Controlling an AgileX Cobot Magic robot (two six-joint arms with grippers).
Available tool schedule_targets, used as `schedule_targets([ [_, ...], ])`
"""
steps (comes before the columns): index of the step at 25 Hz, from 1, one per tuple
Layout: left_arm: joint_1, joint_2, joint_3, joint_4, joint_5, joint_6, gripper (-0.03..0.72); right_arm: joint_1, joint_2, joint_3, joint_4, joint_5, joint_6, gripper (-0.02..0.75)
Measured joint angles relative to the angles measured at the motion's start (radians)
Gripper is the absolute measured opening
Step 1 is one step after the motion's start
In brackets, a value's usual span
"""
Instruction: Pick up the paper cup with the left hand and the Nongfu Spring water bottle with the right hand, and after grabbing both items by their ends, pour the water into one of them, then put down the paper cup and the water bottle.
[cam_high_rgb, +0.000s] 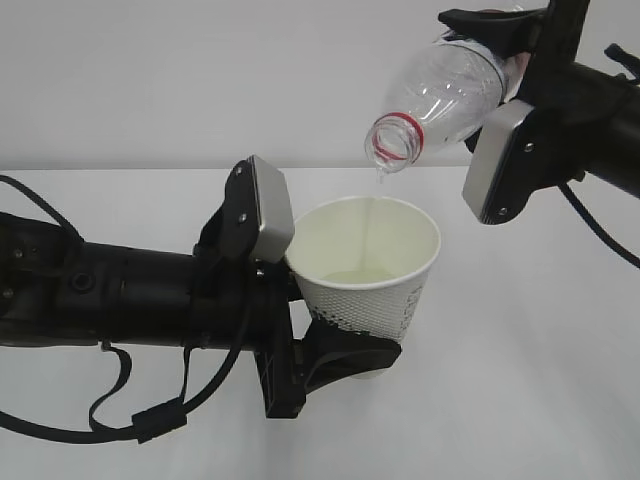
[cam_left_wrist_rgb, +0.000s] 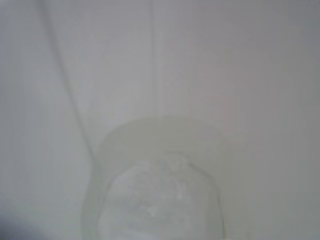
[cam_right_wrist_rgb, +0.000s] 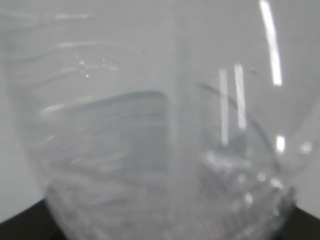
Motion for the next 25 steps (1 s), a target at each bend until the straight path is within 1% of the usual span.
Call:
schedule_targets([
  [25,0.000,0.000,0.000,0.000,0.002,0.000,0.507,0.000,0.000,0.000,0.000,0.000,-0.015,0.477],
])
